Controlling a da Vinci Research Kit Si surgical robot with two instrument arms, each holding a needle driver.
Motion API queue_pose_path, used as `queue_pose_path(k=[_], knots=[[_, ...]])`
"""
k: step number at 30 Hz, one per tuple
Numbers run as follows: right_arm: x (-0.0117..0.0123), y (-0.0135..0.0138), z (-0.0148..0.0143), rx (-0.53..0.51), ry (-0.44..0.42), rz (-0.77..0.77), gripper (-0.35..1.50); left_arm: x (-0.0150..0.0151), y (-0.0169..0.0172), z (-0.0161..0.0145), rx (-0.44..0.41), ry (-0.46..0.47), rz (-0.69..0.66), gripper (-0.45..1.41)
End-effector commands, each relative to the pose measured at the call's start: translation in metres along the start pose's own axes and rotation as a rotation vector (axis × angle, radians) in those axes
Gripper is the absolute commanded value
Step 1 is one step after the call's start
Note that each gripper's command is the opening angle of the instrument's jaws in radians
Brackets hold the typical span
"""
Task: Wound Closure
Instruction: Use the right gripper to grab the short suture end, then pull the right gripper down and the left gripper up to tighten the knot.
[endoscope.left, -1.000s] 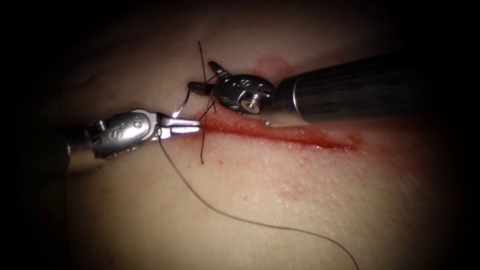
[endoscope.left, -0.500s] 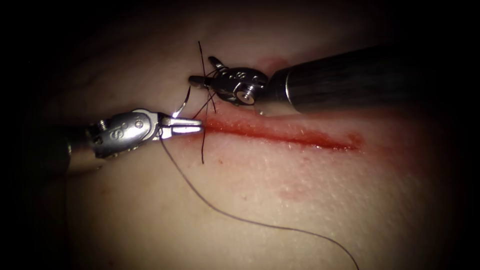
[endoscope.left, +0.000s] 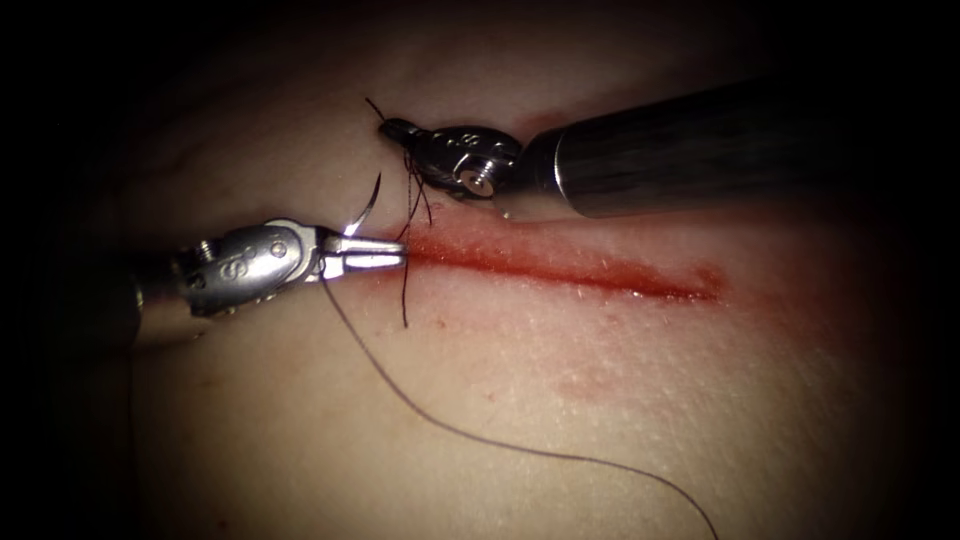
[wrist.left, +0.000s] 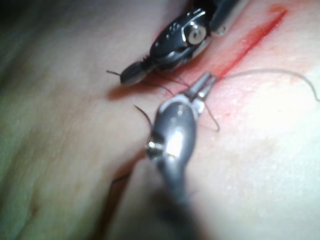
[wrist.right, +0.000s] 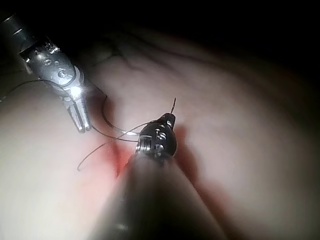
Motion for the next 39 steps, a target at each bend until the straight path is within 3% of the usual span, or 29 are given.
queue_pose_path(k=[1, 10, 16, 25, 39], knots=[[-0.0003, -0.0005, 0.0005, 0.006, 0.003, 0.004, -0.35, -0.0007, 0.0, 0.0006, -0.003, -0.001, -0.001, -0.35], [-0.0007, -0.0011, -0.0005, 0.018, -0.001, 0.0, -0.35, -0.0007, 0.0, 0.0005, -0.007, -0.006, 0.0, -0.35], [-0.0015, -0.0021, -0.0031, 0.037, 0.001, -0.009, -0.35, -0.0011, -0.001, -0.0006, -0.009, -0.009, 0.001, -0.35], [-0.0025, -0.0033, -0.0072, 0.06, -0.004, -0.017, -0.35, -0.0023, -0.0053, -0.0039, 0.038, -0.039, -0.006, -0.35], [-0.0018, -0.0081, -0.0109, 0.098, 0.003, -0.046, -0.35, -0.0016, -0.0129, -0.0051, 0.085, -0.071, -0.004, -0.35]])
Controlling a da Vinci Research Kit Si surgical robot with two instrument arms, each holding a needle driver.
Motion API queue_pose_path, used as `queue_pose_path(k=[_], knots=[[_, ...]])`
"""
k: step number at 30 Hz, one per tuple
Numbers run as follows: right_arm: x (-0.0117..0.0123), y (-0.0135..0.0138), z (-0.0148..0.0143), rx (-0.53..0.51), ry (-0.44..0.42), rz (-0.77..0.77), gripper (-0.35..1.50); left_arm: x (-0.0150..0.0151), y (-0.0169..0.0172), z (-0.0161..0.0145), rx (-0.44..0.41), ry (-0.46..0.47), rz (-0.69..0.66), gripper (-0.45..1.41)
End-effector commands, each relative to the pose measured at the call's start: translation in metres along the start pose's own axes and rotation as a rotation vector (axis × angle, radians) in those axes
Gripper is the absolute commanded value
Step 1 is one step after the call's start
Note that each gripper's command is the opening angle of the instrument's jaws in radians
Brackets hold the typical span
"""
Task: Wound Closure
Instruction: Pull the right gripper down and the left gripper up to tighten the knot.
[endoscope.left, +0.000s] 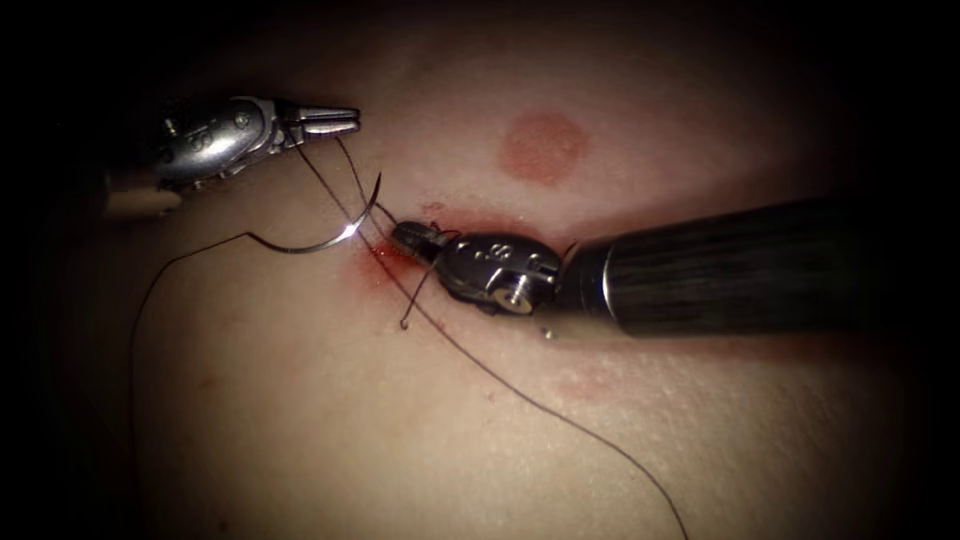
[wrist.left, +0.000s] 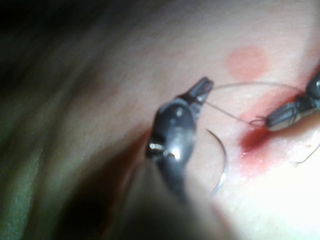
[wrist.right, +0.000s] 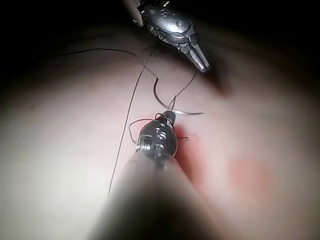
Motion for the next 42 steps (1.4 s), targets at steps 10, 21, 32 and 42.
queue_pose_path(k=[10, 21, 32, 42], knots=[[0.0, -0.0048, -0.0018, 0.042, 0.01, -0.035, -0.35, 0.003, -0.0057, -0.0002, 0.015, 0.004, -0.009, -0.35], [-0.0007, -0.0083, -0.0046, 0.091, 0.021, -0.074, -0.35, 0.0047, -0.009, 0.0001, 0.037, -0.001, -0.027, -0.35], [-0.0017, -0.0138, -0.009, 0.136, 0.011, -0.119, -0.35, 0.0058, -0.0121, 0.0005, 0.046, -0.024, -0.012, -0.35], [-0.0018, -0.0177, -0.0116, 0.189, -0.001, -0.145, -0.35, 0.0061, -0.0137, 0.0004, 0.054, -0.032, -0.003, -0.35]])
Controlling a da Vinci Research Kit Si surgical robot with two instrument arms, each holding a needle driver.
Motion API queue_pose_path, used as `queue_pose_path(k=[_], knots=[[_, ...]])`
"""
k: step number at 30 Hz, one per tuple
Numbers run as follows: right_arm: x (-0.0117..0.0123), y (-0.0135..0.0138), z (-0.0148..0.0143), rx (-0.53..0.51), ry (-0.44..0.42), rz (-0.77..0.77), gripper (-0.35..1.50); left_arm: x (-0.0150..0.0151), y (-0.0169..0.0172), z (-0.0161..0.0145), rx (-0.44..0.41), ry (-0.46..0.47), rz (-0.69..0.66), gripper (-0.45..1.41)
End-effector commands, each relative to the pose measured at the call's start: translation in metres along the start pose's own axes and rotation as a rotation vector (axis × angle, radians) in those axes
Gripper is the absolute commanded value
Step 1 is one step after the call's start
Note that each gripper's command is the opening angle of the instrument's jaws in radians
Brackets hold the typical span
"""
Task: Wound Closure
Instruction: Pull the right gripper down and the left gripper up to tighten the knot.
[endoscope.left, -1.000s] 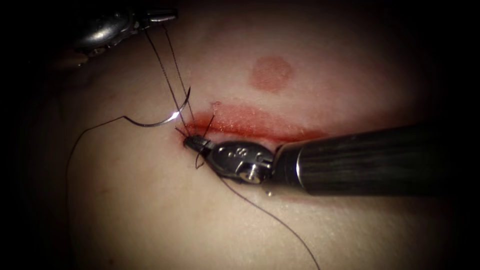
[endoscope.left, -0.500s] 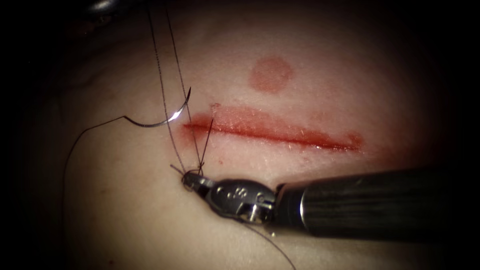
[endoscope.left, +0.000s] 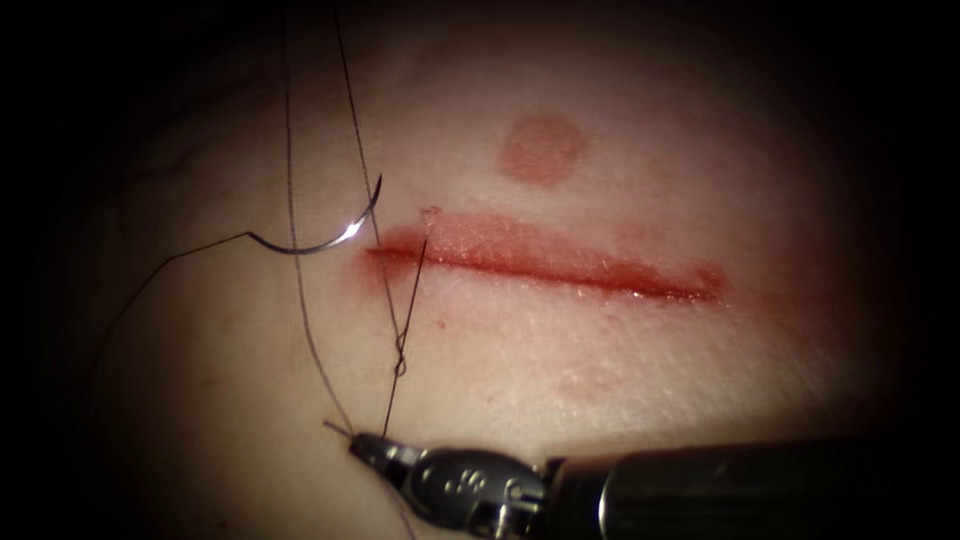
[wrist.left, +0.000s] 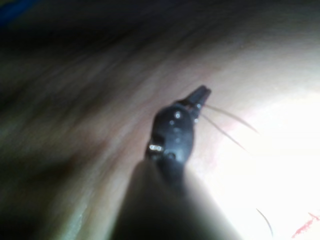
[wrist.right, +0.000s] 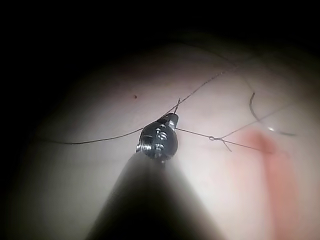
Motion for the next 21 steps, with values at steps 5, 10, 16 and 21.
queue_pose_path(k=[5, 10, 16, 21], knots=[[0.0007, -0.0039, -0.001, 0.041, 0.006, -0.01, -0.35, -0.0002, -0.0018, 0.0008, 0.009, -0.002, 0.001, -0.35], [0.0015, -0.0058, -0.0021, 0.063, 0.005, -0.018, -0.35, 0.0008, -0.004, 0.001, 0.027, -0.01, -0.001, -0.35], [0.0019, -0.0067, -0.0026, 0.073, 0.005, -0.023, -0.35, 0.002, -0.0071, 0.0027, 0.064, -0.022, 0.009, -0.35], [0.0017, -0.0055, -0.0033, 0.077, 0.001, -0.025, -0.35, 0.0012, -0.0084, 0.006, 0.092, -0.055, 0.026, -0.35]])
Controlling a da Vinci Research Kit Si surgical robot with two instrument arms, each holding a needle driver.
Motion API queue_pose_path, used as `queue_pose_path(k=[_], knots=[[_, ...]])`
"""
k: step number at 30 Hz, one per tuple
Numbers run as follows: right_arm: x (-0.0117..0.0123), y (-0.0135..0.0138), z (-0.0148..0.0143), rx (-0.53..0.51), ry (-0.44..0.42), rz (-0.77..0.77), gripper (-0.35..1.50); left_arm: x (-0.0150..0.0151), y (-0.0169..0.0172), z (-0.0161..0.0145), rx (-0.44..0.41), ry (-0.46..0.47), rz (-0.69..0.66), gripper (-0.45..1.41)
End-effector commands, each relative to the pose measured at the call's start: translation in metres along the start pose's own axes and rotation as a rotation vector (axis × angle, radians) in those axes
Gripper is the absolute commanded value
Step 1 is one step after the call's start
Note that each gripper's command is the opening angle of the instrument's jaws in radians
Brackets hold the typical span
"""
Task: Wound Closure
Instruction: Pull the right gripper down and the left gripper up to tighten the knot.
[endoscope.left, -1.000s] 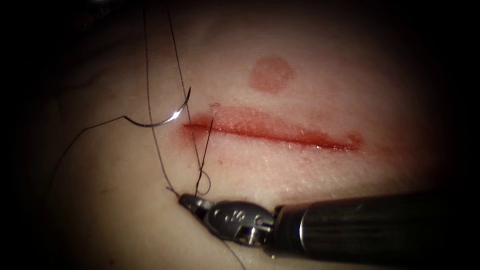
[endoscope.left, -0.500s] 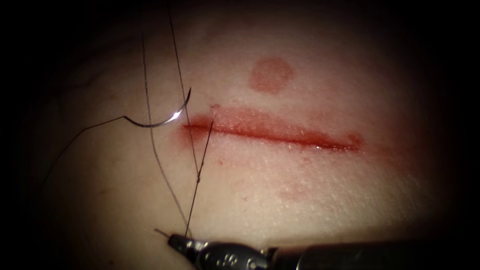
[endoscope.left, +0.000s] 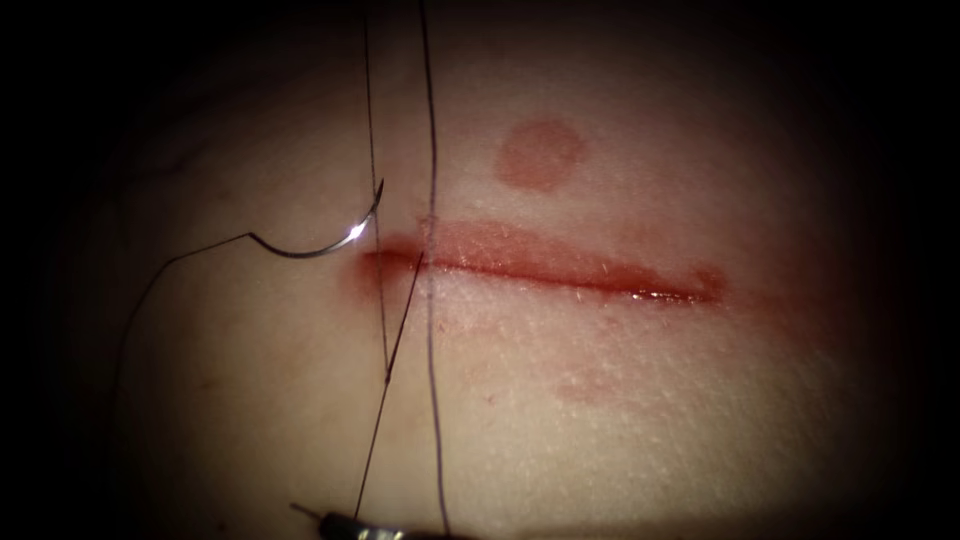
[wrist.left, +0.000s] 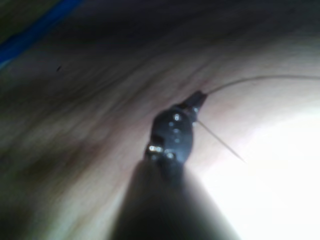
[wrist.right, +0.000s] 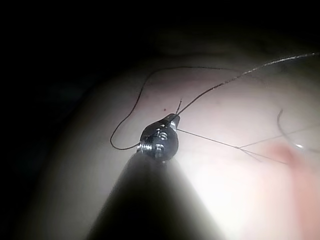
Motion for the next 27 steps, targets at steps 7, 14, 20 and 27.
queue_pose_path(k=[7, 14, 20, 27], knots=[[-0.0005, 0.0025, -0.0011, -0.014, -0.014, 0.002, -0.35, -0.0021, -0.0009, 0.0062, 0.035, -0.039, 0.067, -0.35], [0.0001, 0.0052, -0.0011, -0.03, -0.025, -0.008, -0.35, -0.0055, -0.0012, 0.0123, 0.057, -0.089, 0.13, -0.35], [0.0006, 0.0044, -0.0012, -0.031, -0.029, -0.02, -0.35, -0.0075, -0.0011, 0.0179, 0.06, -0.161, 0.222, -0.35], [0.0007, 0.0026, -0.0026, -0.025, -0.029, -0.027, -0.35, -0.009, 0.0009, 0.0192, 0.048, -0.158, 0.244, -0.35]])
